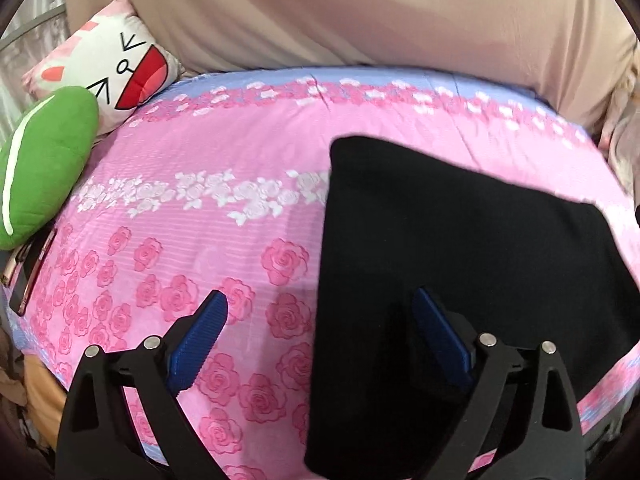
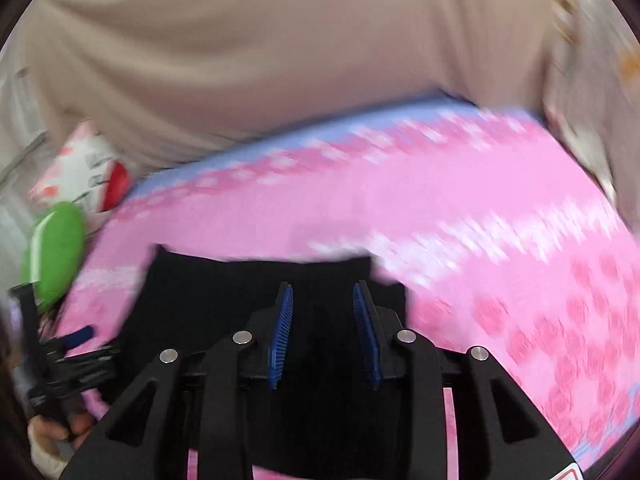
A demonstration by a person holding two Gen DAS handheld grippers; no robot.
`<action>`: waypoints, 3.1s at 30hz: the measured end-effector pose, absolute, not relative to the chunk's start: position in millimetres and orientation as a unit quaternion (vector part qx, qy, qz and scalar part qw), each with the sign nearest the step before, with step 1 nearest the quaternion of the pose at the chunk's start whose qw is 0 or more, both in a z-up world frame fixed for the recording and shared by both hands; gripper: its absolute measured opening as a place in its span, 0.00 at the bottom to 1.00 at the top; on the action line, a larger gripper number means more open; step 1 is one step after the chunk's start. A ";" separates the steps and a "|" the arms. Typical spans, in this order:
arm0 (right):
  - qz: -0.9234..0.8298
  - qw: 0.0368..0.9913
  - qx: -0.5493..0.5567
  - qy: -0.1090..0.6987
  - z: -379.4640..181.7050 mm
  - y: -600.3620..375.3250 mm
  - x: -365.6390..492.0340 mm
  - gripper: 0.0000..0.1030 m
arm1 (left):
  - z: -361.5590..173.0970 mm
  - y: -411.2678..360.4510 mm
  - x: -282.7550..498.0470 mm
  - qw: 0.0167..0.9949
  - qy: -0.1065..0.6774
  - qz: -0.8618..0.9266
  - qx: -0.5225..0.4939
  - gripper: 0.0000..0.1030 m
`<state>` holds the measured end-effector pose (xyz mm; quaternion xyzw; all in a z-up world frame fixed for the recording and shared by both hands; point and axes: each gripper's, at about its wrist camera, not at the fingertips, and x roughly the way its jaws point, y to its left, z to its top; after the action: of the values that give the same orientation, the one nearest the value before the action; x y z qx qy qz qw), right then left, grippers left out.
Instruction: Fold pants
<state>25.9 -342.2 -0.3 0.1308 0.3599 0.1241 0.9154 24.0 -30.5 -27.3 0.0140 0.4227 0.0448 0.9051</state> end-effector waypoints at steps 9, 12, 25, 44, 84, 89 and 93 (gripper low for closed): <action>0.248 0.845 0.027 0.473 -69.1 -168.5 119.5 0.30 | -43.2 -17.8 34.0 0.893 0.441 0.080 0.029 0.91; 0.246 0.856 0.033 0.453 -43.3 -168.5 115.6 0.29 | -44.4 -14.2 35.1 0.892 0.444 0.079 0.026 0.92; 0.145 0.901 0.074 0.402 -32.2 -294.0 50.3 0.29 | -35.5 -32.3 30.9 0.896 0.440 0.055 0.023 0.91; 0.151 0.868 0.188 0.435 -73.1 -380.3 -7.0 0.38 | -44.0 -50.0 17.2 0.886 0.463 0.016 -0.003 0.94; 0.141 0.900 0.127 0.393 -36.1 -370.2 62.8 0.16 | -46.0 -50.1 12.9 0.885 0.464 0.017 0.014 0.96; 0.230 0.882 0.120 0.394 -22.1 -320.0 42.4 0.16 | -32.7 -36.7 10.8 0.891 0.454 0.024 -0.010 0.95; 0.178 0.864 0.061 0.467 -71.0 -291.8 85.9 0.03 | -34.0 -23.6 11.6 0.890 0.453 0.050 -0.001 0.95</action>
<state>85.9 -291.8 -71.0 0.0606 0.4673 0.1775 0.8640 11.6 -23.6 -34.0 -0.0010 0.4525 0.0505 0.8903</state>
